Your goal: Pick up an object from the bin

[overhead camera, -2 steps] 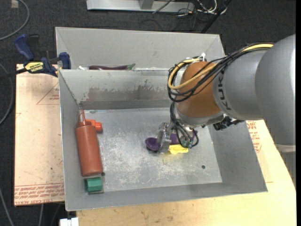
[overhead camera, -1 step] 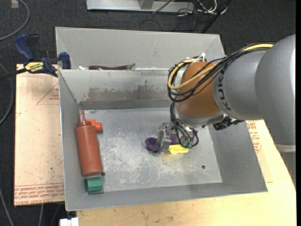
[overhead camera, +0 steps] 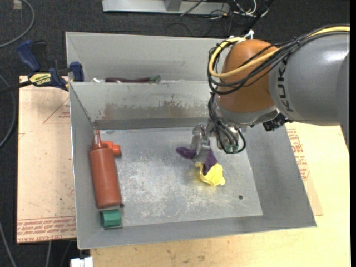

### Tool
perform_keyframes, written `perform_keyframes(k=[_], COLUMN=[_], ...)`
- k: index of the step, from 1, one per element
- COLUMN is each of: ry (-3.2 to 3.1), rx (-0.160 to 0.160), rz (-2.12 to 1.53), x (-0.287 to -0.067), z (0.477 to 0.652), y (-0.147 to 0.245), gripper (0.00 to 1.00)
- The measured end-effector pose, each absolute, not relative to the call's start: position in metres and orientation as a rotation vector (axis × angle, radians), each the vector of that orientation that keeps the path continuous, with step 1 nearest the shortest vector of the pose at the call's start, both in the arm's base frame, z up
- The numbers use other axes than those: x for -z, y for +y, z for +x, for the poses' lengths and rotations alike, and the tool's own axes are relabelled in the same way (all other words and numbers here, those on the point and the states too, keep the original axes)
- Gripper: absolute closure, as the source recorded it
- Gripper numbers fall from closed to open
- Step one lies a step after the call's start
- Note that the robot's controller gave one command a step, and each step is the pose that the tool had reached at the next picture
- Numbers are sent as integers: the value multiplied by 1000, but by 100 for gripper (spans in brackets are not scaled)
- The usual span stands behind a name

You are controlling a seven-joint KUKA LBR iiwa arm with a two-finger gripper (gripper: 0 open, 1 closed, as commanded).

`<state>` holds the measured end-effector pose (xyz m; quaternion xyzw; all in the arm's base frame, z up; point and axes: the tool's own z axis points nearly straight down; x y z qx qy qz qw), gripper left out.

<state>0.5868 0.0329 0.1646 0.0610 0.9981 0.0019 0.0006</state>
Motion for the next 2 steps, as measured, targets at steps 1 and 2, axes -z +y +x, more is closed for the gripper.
perform_keyframes(k=[1, 2], ry=[3135, 3130], rx=[-6, -8], rz=[192, 216], x=[-165, -265], z=[587, 585], y=[33, 43], gripper=[100, 100])
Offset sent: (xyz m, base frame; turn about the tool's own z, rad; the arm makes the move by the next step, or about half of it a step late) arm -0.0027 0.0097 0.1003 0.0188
